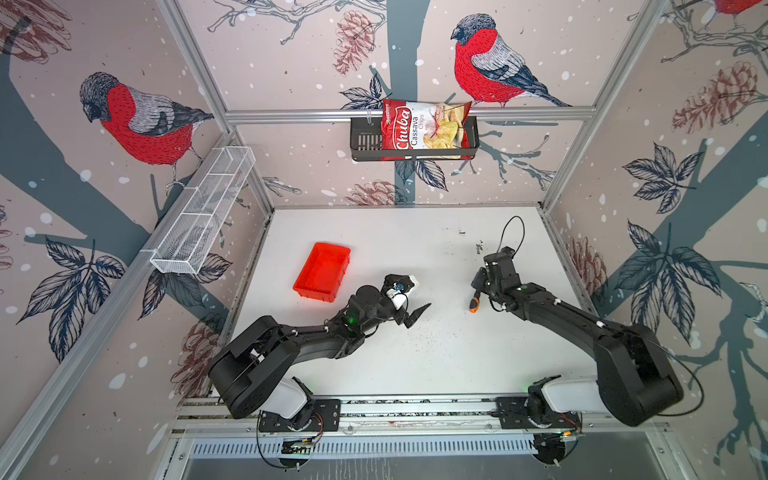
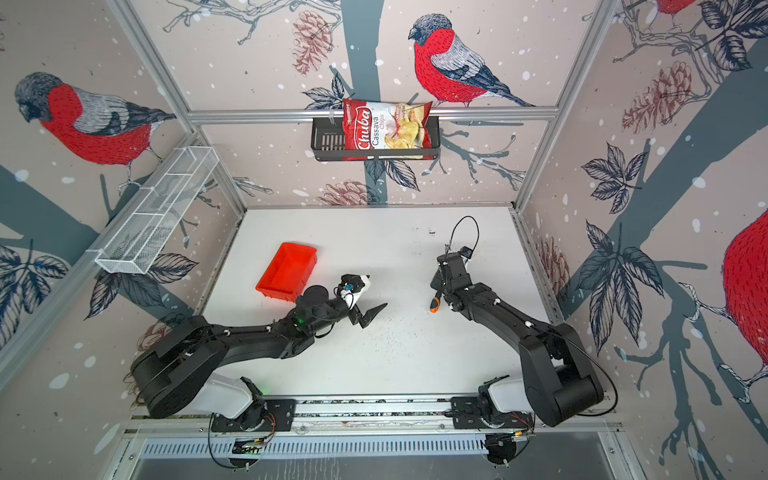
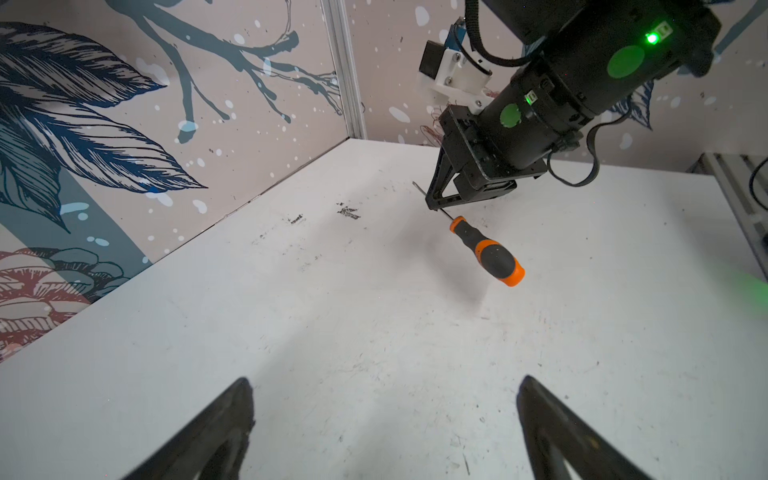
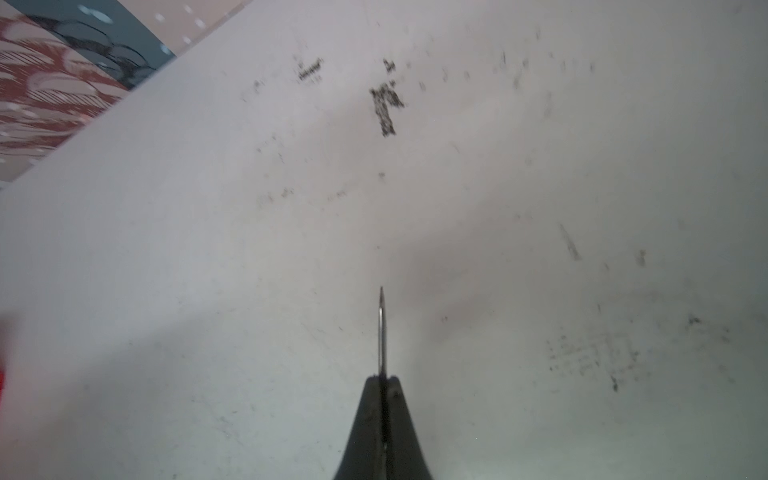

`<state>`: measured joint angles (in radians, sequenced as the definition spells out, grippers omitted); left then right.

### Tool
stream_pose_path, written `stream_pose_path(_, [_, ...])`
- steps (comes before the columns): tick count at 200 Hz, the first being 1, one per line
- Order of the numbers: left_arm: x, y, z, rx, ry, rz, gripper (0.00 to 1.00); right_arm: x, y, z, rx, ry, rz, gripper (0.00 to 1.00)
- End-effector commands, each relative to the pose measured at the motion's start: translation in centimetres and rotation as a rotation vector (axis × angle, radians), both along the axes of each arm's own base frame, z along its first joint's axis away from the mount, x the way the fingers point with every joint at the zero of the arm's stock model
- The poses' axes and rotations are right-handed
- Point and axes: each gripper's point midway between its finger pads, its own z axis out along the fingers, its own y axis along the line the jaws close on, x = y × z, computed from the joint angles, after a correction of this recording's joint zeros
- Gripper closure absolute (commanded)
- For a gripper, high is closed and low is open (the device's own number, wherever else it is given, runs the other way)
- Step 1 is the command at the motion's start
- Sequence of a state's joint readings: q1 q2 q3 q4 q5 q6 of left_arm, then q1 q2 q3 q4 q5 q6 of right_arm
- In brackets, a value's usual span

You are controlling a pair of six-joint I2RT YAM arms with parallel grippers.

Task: Put the screwdriver in the bin
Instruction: 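Lift the screwdriver with the right gripper toward the left gripper, then close the left gripper on the orange handle while the right gripper holds the shaft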

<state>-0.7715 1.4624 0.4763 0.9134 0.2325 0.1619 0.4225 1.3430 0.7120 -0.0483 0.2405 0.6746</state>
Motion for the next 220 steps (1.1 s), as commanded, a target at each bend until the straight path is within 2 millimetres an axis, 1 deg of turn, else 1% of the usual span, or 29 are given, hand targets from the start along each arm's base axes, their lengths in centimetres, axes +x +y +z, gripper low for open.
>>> stream_pose_path(1, [0.3, -0.5, 2.4, -0.101, 0.013, -0.005, 0.03, 2.1, 0.9, 4.7, -0.003, -0.199, 0.060, 1.00])
stream_pose_path(12, [0.3, -0.7, 2.9, -0.127, 0.030, -0.009, 0.03, 2.4, 1.4, 6.5, 0.018, -0.259, 0.087, 1.00])
stream_pose_path(23, [0.5, -0.8, 3.6, -0.162, 0.051, -0.008, 0.03, 2.7, 2.3, 8.3, 0.045, -0.324, 0.133, 0.99])
stream_pose_path(29, [0.5, -0.9, 3.9, -0.182, 0.063, -0.011, 0.03, 2.8, 2.8, 8.8, 0.056, -0.351, 0.158, 0.99])
stream_pose_path(30, [0.5, -0.9, 4.1, -0.186, 0.062, -0.011, 0.03, 2.8, 2.9, 8.9, 0.057, -0.355, 0.162, 0.99])
stream_pose_path(32, [0.6, -1.0, 4.2, -0.195, 0.067, -0.011, 0.03, 2.7, 2.9, 9.9, 0.065, -0.383, 0.169, 0.99])
stream_pose_path(34, [0.6, -1.0, 4.2, -0.202, 0.074, -0.012, 0.03, 2.7, 3.0, 10.4, 0.072, -0.400, 0.176, 0.99])
stream_pose_path(60, [0.2, -2.0, 5.9, -0.327, 0.128, -0.075, 0.03, 2.5, 4.2, 14.0, 0.113, -0.553, 0.245, 0.95])
stream_pose_path(78, [-0.1, -2.5, 7.4, -0.444, 0.179, -0.127, 0.03, 1.7, 5.3, 16.4, 0.144, -0.669, 0.322, 0.95])
stream_pose_path(89, [-0.3, -2.9, 8.1, -0.503, 0.212, -0.163, 0.03, 1.0, 6.2, 17.8, 0.167, -0.736, 0.382, 0.96])
stream_pose_path(113, [-0.5, -3.6, 8.7, -0.573, 0.241, -0.223, 0.03, -0.6, 8.0, 20.2, 0.228, -0.852, 0.513, 0.99])
stream_pose_path(126, [-0.3, -3.9, 9.3, -0.613, 0.235, -0.238, 0.03, -1.1, 8.9, 21.2, 0.258, -0.893, 0.558, 0.99])
stream_pose_path(161, [0.3, -4.7, 10.9, -0.670, 0.181, -0.258, 0.05, -1.8, 10.2, 23.1, 0.337, -0.958, 0.605, 0.99])
stream_pose_path(174, [0.6, -4.9, 11.2, -0.682, 0.166, -0.254, 0.09, -2.1, 10.5, 23.6, 0.360, -0.975, 0.622, 0.99])
stream_pose_path(195, [1.2, -5.4, 11.7, -0.684, 0.145, -0.253, 0.19, -2.7, 11.0, 23.9, 0.390, -0.989, 0.652, 1.00])
stream_pose_path(220, [1.6, -6.0, 11.9, -0.687, 0.149, -0.267, 0.24, -3.5, 11.7, 24.3, 0.428, -1.010, 0.696, 1.00])
